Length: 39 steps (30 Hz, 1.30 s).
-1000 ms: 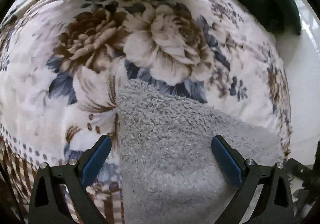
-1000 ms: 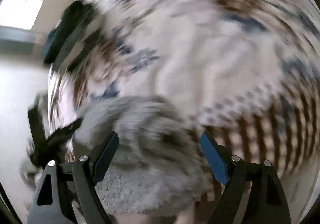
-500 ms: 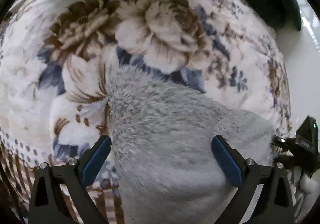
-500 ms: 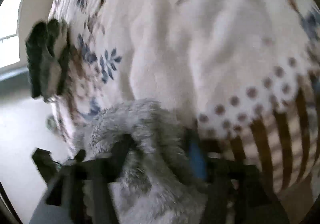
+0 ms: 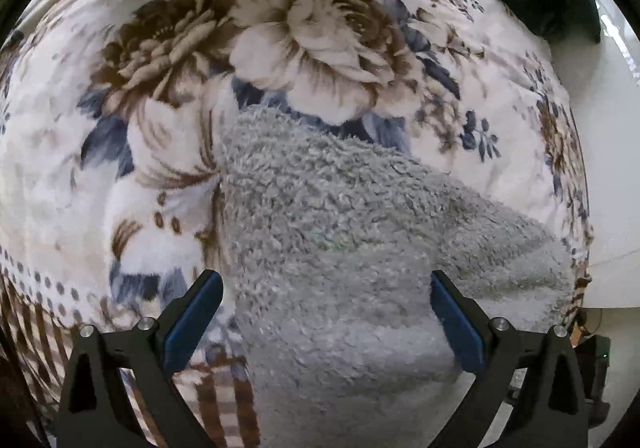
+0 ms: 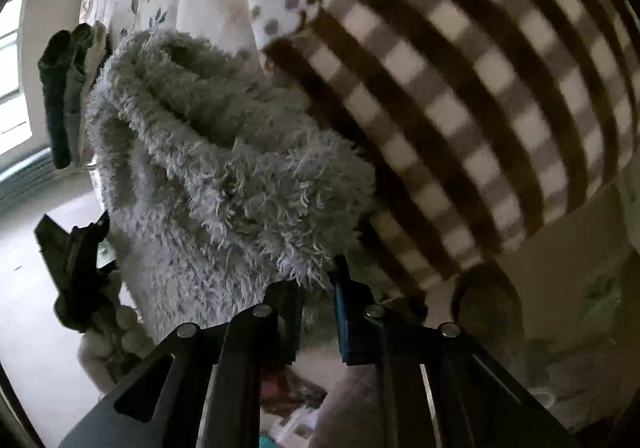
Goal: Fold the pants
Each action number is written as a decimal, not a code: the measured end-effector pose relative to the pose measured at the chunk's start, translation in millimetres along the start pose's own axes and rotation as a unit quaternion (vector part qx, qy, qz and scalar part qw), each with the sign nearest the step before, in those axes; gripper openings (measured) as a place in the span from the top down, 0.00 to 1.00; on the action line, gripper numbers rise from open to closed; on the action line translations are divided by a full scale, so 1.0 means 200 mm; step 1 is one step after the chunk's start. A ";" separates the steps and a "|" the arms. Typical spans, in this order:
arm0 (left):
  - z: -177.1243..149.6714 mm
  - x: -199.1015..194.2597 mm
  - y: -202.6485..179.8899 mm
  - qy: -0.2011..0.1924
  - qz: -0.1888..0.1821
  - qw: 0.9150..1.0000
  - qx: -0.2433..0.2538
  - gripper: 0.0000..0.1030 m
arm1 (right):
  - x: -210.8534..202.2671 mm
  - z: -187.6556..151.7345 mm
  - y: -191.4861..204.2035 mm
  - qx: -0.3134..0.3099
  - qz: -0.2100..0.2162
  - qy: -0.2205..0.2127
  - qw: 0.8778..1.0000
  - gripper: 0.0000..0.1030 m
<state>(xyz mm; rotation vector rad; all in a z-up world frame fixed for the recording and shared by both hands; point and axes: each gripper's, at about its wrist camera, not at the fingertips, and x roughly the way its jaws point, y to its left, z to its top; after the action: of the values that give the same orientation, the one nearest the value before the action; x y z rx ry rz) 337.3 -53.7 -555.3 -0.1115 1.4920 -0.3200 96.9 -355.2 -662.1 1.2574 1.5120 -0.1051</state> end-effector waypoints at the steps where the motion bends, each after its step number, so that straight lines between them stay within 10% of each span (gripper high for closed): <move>1: -0.01 -0.02 0.00 -0.002 -0.002 1.000 -0.002 0.00 | -0.03 -0.01 0.01 -0.002 0.026 -0.002 1.000 0.74; 3: -0.03 -0.09 0.02 -0.009 -0.012 1.000 -0.014 0.00 | -0.07 -0.02 0.03 -0.009 0.040 -0.012 0.999 0.26; 5: -0.07 -0.17 0.05 -0.015 -0.030 0.999 -0.032 0.00 | -0.11 -0.01 0.05 -0.009 0.057 -0.035 0.998 0.16; 9: -0.29 -0.27 0.08 -0.010 -0.044 0.997 -0.059 0.00 | -0.04 0.06 0.01 0.039 0.115 -0.030 0.992 0.23; 10: -0.34 -0.27 0.08 -0.001 -0.039 0.998 -0.059 0.00 | -0.02 0.06 0.01 0.042 0.121 -0.035 0.991 0.36; 11: -0.42 -0.25 0.08 0.009 -0.035 0.998 -0.053 0.00 | -0.02 0.05 0.01 0.047 0.122 -0.038 0.991 0.78; 12: -0.46 -0.23 0.07 0.013 -0.023 0.999 -0.047 0.00 | -0.02 0.04 0.00 0.054 0.132 -0.036 0.989 0.82; 15: -0.57 -0.14 0.11 0.032 0.013 0.999 -0.043 0.00 | -0.09 -0.08 0.02 0.055 0.155 -0.038 0.986 0.83; 19: -0.59 -0.10 0.21 0.051 -0.014 0.996 -0.074 0.00 | -0.02 -0.10 -0.12 0.063 0.064 0.020 0.996 0.80; 22: -0.53 -0.20 0.16 0.046 -0.034 0.997 -0.054 0.00 | -0.02 -0.07 -0.07 0.034 0.040 0.042 0.998 0.54; 26: -0.31 -0.36 0.14 0.010 -0.072 0.996 -0.041 0.00 | -0.25 0.00 0.28 -0.075 0.032 -0.032 0.996 0.21; 34: 0.25 0.03 0.22 0.030 -0.082 0.995 -0.056 0.01 | -0.07 0.39 0.67 -0.170 -0.020 -0.054 0.984 0.21; 35: 0.29 0.12 0.23 0.040 -0.087 0.994 -0.054 0.09 | -0.02 0.44 0.70 -0.178 -0.027 -0.049 0.982 0.33; 36: 0.30 0.16 0.23 0.043 -0.093 0.994 -0.050 0.42 | 0.00 0.47 0.71 -0.183 -0.030 -0.056 0.981 0.60; 39: 0.29 0.22 0.26 0.045 -0.081 0.995 -0.046 0.59 | -0.02 0.53 0.54 -0.124 0.005 -0.073 0.990 0.65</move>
<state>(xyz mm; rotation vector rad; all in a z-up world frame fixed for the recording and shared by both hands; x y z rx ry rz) 403.4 -23.8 -605.7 -0.2961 1.5908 -0.3924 245.7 -380.2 -641.8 1.0350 1.3484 -0.0012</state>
